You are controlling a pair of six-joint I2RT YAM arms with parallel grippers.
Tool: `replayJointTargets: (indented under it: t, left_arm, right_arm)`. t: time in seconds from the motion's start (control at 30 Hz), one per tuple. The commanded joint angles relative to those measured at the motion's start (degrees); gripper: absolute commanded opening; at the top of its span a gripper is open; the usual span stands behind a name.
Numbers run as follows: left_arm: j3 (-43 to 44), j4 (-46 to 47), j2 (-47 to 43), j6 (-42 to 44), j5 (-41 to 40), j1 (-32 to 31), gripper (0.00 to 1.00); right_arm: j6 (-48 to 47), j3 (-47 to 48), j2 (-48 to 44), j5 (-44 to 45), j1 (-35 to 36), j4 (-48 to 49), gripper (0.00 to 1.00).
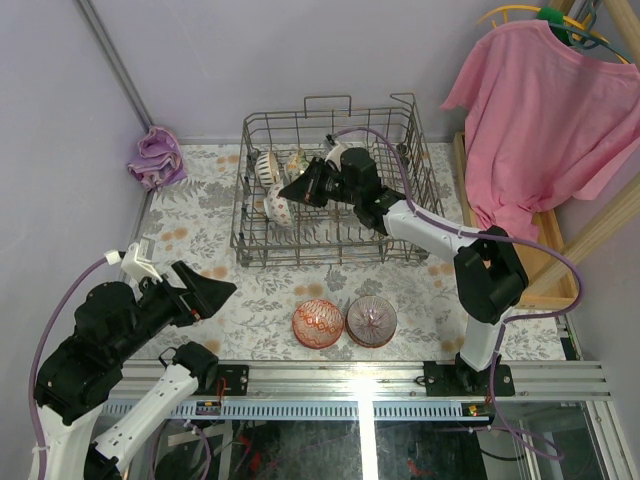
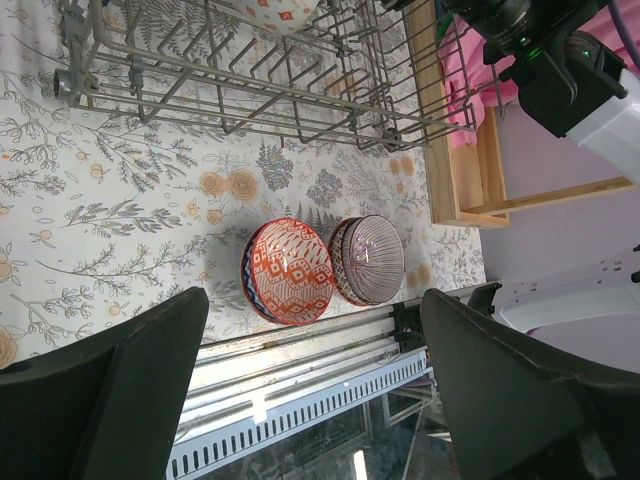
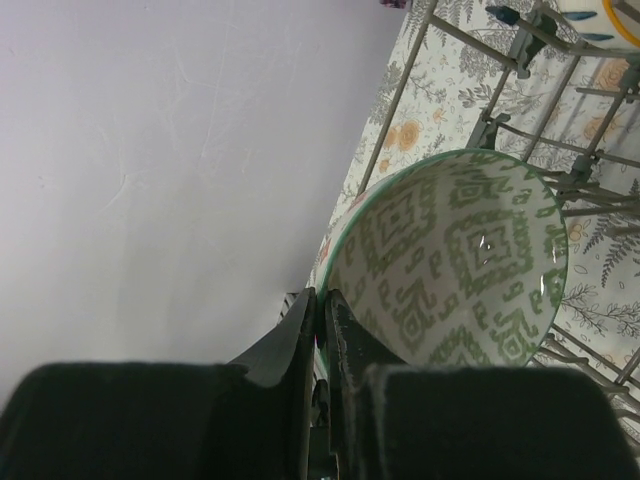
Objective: Load the bowls into the dish rack
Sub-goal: Adjust the dish rack at the center of the board.
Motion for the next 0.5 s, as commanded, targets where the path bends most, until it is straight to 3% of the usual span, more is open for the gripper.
replayJointTargets:
  t: [0.0, 0.47]
  left_arm:
    - [-0.1, -0.1, 0.2, 0.8, -0.7, -0.1, 0.87]
    - [0.7, 0.2, 1.6, 2.0, -0.9, -0.1, 0.87]
  right_arm:
    - [-1.8, 5.5, -3.7, -1.1, 0.4, 2.0, 0.0]
    - [-4.2, 12.9, -2.9, -2.0, -2.3, -1.3, 0.0]
